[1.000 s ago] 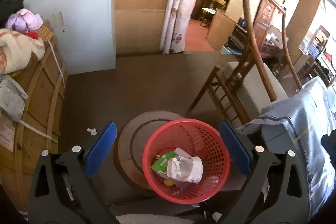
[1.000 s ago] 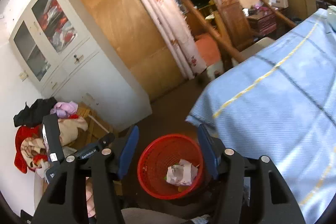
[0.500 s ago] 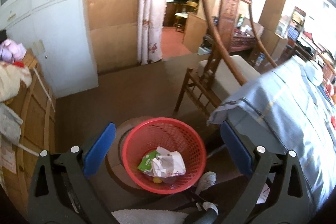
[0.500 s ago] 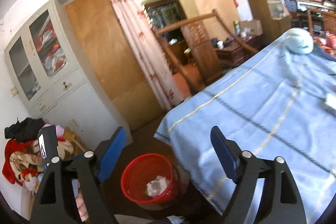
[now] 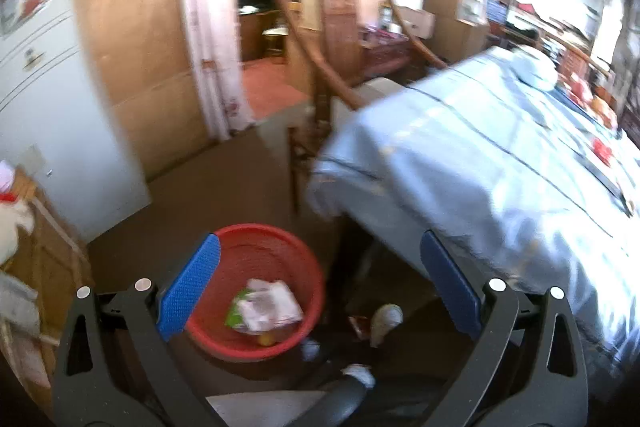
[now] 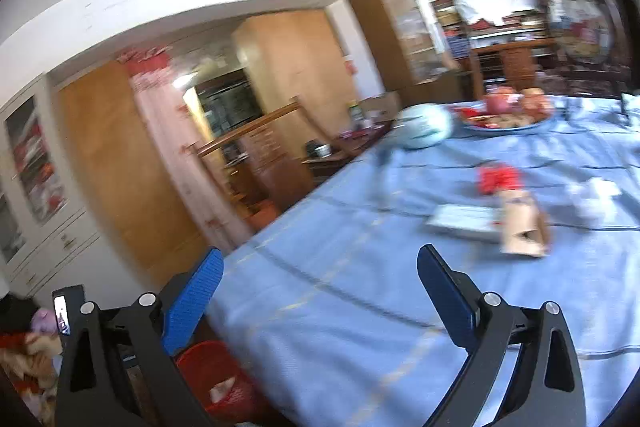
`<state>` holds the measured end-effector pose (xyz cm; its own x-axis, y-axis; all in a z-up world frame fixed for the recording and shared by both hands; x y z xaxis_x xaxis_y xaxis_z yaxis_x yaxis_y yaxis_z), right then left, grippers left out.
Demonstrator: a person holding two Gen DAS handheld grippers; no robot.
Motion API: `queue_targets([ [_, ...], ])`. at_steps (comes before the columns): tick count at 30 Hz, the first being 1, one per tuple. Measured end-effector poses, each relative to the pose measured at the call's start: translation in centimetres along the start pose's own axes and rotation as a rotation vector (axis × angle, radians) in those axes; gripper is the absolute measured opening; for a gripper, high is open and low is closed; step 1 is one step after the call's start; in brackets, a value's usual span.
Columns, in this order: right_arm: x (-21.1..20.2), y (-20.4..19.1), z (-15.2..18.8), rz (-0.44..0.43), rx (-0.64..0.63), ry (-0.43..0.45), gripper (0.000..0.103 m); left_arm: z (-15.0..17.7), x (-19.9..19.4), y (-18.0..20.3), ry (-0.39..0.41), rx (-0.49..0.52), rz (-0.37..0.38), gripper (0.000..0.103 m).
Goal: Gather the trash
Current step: 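Move both tools back over the table toward the white medicine box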
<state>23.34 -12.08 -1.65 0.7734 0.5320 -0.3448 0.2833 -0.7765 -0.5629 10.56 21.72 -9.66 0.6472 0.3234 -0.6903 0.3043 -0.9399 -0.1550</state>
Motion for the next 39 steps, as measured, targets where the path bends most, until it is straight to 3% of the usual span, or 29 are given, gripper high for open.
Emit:
queue_targets([
  [10,-3.9,10.6,-6.0,0.263,0.030,0.102,0.097,-7.2,2.9,13.5,0.012,0.269,0.247,0.096],
  [15,-3.1,13.6,-9.0,0.330,0.037,0.108,0.097,-11.1,4.3,20.8,-0.002,0.372,0.381,0.096],
  [24,1.0,20.8,-11.5,0.477,0.065,0.031,0.098,-14.8,5.4,30.5,0.019,0.519,0.394,0.096],
  [32,1.5,26.3,-11.2,0.467,0.259,-0.001,0.098,-18.4,5.5,37.1,0.036,0.555,0.487,0.096],
  [36,0.6,26.5,-11.5,0.476,0.272,0.033,0.098,-19.5,7.3,39.0,0.063,0.582,0.421,0.096],
  [39,0.4,26.5,-11.6,0.468,0.281,0.037,0.098,-19.5,9.8,39.2,-0.003,0.563,0.417,0.096],
])
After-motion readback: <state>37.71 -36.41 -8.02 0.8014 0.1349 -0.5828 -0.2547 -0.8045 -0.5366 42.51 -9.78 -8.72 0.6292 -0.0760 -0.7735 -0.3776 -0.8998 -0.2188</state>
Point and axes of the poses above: each gripper's, at about its wrist camera, not at the fingertips, and x roughly the way its jaws point, y to its right, z to its underside, the point moved 7 cm from there along x, roughly the way its jaws point, and after that the axes turned 14 degrees about x, right-handed, at the moved point
